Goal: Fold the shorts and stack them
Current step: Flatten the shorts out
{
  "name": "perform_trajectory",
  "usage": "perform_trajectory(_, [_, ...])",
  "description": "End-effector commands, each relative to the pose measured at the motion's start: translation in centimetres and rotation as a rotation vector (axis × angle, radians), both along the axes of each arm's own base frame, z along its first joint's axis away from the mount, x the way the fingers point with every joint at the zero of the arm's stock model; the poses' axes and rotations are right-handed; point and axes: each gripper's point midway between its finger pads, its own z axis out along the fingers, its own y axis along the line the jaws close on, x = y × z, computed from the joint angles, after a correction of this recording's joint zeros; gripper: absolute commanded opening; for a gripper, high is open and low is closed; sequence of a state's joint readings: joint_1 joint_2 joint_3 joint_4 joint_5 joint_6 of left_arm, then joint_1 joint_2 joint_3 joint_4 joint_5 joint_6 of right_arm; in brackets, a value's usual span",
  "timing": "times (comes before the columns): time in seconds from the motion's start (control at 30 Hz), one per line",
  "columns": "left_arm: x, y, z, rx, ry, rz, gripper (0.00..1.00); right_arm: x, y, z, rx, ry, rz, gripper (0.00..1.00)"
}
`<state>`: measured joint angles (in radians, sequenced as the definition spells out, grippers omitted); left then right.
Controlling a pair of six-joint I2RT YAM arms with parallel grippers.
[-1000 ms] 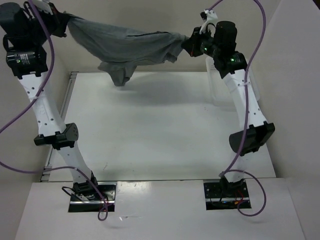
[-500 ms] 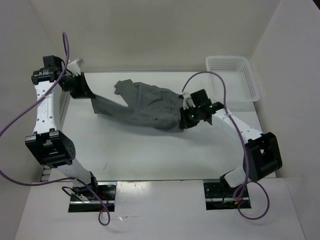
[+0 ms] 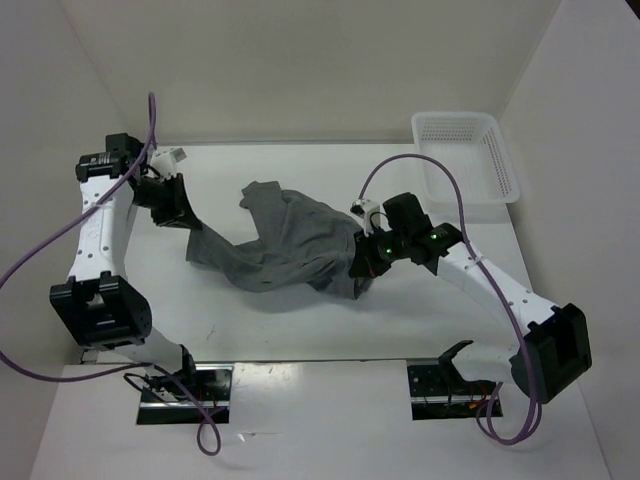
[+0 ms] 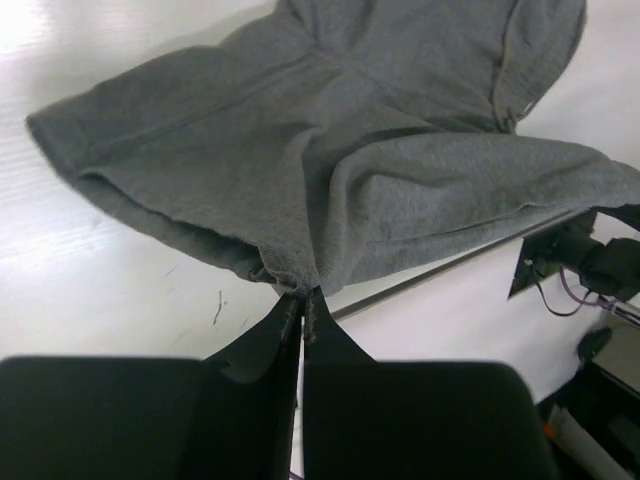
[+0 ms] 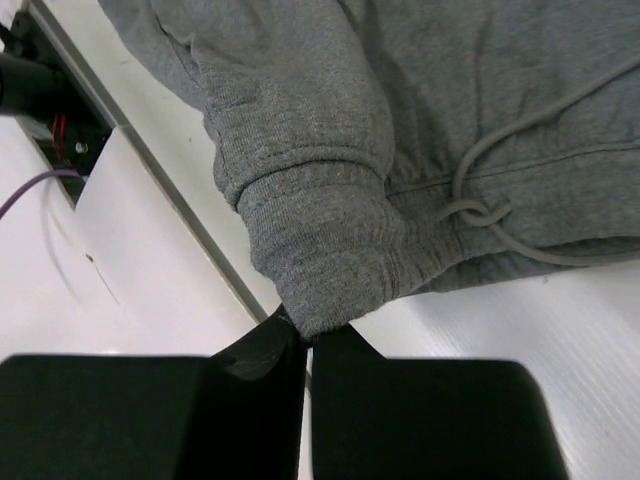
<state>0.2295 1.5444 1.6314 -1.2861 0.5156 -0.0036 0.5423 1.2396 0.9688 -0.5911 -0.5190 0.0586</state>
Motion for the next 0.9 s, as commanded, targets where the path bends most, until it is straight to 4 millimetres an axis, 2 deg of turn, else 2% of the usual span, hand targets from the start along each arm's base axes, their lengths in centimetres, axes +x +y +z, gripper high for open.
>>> perform_trajectory(0.0, [2.6,-1.2,1.1,-0.073,-0.073,-0.047,0.00,1.3,0.8,1.9,0.074,-0.056,0.014,0.00])
perform_trajectory(0.1, [4.6,0.1,0.1,-0.005,-0.108,-0.027,0.00,1.4,0.2,1.2,0.045,-0.055,-0.022,0.00])
perform_trajectory(0.13, [5.9,0.7,-0.4,0.018,-0.140,-0.022,0.00,2.2,-0.6,1.1,0.036,-0.060,-0.058,0.00])
perform_trajectory(0.17, [6.6,0.9,-0.7,0.022,-0.154,-0.022,0.00,3.6,-0.5,1.3,0.062,-0.087,-0.072,0.00])
perform_trajectory(0.2, [8.4,1.0,-1.2,0.009,-0.175,-0.029,0.00,5.5,-1.2,2.3,0.107,-0.105,-0.113,0.00])
perform_trajectory(0.23, [9.7,0.5,-0.9,-0.030,-0.203,-0.048,0.00,8.2,-1.0,4.0,0.160,-0.184,-0.142,0.00])
perform_trajectory(0.27, [12.2,0.3,1.7,-0.026,-0.305,-0.071,0.00,11.6,-0.6,5.2,0.176,-0.224,-0.164,0.00])
perform_trajectory(0.3, [15.5,0.7,0.8,-0.037,-0.333,-0.082,0.00,14.5,-0.7,6.1,0.164,-0.273,-0.192,0.00])
perform_trajectory(0.33, [22.5,2.0,5.4,0.010,-0.564,-0.101,0.00,22.9,0.5,8.2,0.096,-0.378,-0.223,0.00])
perform_trajectory(0.37, [24.3,3.0,7.8,0.038,-0.657,-0.095,0.00,25.9,0.5,9.2,0.083,-0.406,-0.239,0.00])
perform_trajectory(0.4, [26.0,4.5,10.4,0.121,-0.747,-0.054,0.00,29.3,0.5,17.1,0.140,-0.554,-0.270,0.00])
perform_trajectory(0.43, [27.1,3.6,13.6,0.180,-0.853,-0.048,0.00,32.4,1.0,15.4,0.168,-0.494,-0.319,0.00])
perform_trajectory(0.47, [26.8,3.6,18.8,0.240,-0.990,-0.018,0.00,33.9,-0.2,20.6,0.248,-0.587,-0.373,0.00])
perform_trajectory(0.5, [26.4,3.8,21.7,0.267,-1.071,-0.002,0.00,34.3,-0.6,24.1,0.311,-0.662,-0.393,0.00])
perform_trajectory(0.53, [25.2,4.4,25.5,0.290,-1.177,0.010,0.00,34.5,-0.8,25.5,0.315,-0.703,-0.400,0.00])
perform_trajectory(0.57, [23.5,4.7,29.6,0.319,-1.293,0.023,0.00,34.1,-1.4,27.9,0.316,-0.759,-0.415,0.00])
perform_trajectory(0.6, [21.7,4.8,32.3,0.339,-1.360,0.033,0.00,33.5,-1.6,29.0,0.318,-0.787,-0.409,0.00])
perform_trajectory(0.63, [20.7,5.0,33.5,0.351,-1.388,0.042,0.00,32.5,-2.4,30.9,0.323,-0.828,-0.413,0.00])
perform_trajectory(0.7, [18.7,4.8,34.4,0.348,-1.388,0.032,0.00,31.7,-2.7,31.2,0.308,-0.836,-0.405,0.00])
perform_trajectory(0.73, [18.9,5.0,33.2,0.334,-1.346,0.022,0.00,30.6,-2.7,31.8,0.317,-0.839,-0.389,0.00])
perform_trajectory(0.77, [18.5,4.7,32.7,0.320,-1.320,0.010,0.00,30.8,-2.5,29.5,0.290,-0.797,-0.373,0.00])
perform_trajectory(0.8, [18.7,4.6,30.1,0.291,-1.222,0.001,0.00,30.7,-2.5,28.2,0.274,-0.765,-0.374,0.00])
perform_trajectory(0.83, [18.5,4.4,29.1,0.273,-1.176,-0.008,0.00,30.6,-2.6,25.6,0.241,-0.718,-0.369,0.00])
perform_trajectory(0.87, [18.6,4.4,26.6,0.250,-1.083,-0.007,0.00,30.3,-2.6,24.1,0.222,-0.688,-0.356,0.00])
